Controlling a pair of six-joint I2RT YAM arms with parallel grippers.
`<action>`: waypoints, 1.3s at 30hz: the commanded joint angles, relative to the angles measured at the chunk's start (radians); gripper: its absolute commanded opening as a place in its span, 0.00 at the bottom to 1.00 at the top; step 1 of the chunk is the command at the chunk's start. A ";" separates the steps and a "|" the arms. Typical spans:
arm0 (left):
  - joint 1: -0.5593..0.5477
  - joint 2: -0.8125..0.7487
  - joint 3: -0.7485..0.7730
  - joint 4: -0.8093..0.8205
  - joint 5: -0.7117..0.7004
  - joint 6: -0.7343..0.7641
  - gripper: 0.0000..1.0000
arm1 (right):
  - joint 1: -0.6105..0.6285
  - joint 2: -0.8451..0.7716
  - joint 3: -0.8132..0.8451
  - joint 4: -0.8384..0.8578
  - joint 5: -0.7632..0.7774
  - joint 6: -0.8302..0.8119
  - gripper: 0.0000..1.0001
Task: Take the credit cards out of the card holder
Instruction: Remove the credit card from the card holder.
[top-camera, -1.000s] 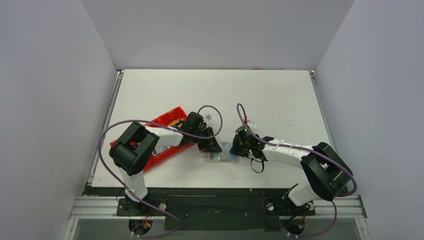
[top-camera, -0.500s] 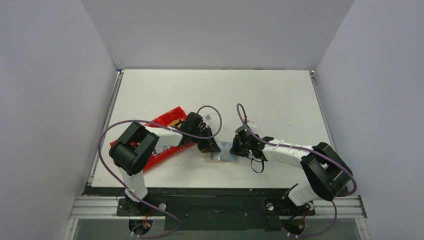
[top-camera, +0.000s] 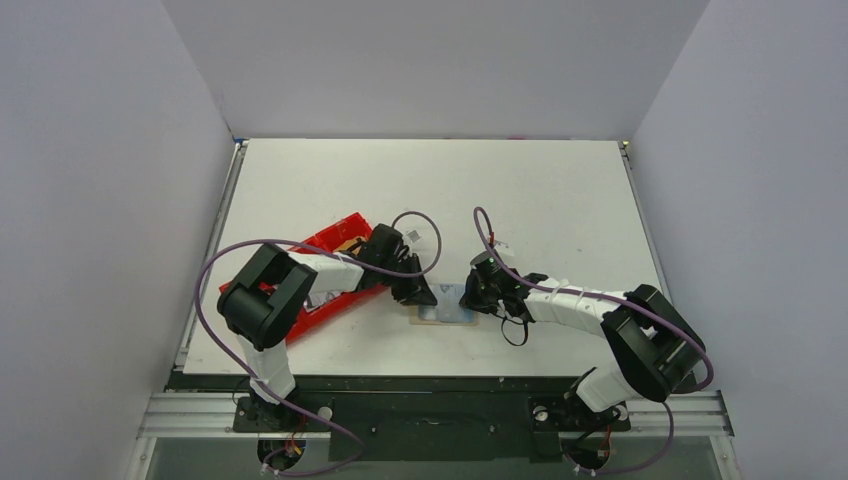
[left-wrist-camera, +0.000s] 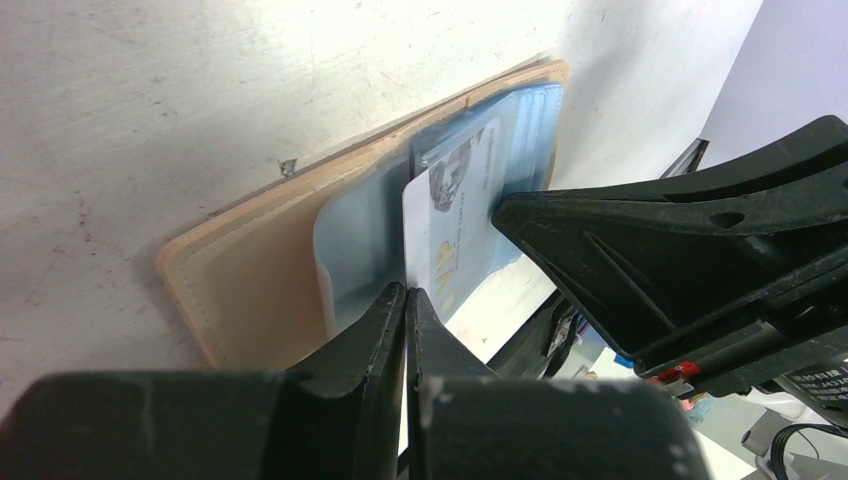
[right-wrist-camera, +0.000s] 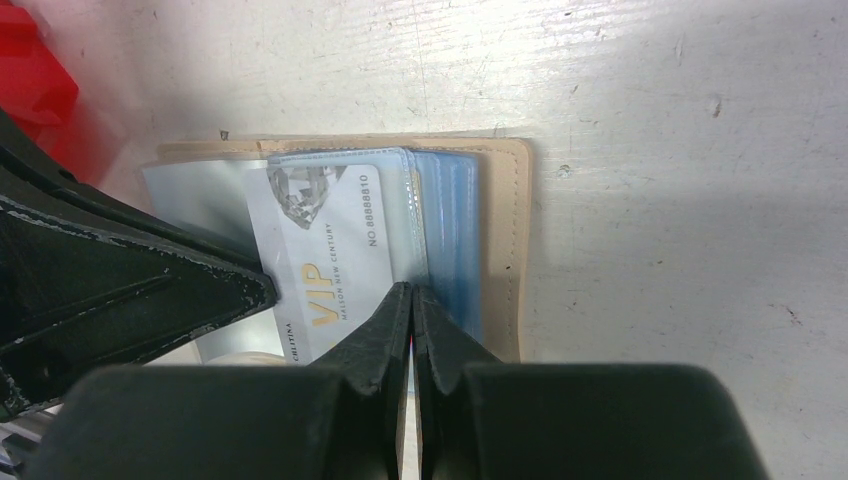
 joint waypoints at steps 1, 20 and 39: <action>0.019 -0.039 0.016 -0.035 -0.024 0.046 0.00 | -0.019 0.052 -0.046 -0.144 0.106 -0.023 0.00; 0.050 -0.129 -0.002 -0.141 -0.061 0.109 0.00 | -0.020 0.055 -0.041 -0.146 0.105 -0.029 0.00; 0.051 -0.234 0.009 -0.240 -0.113 0.152 0.00 | -0.021 0.024 -0.012 -0.153 0.101 -0.038 0.00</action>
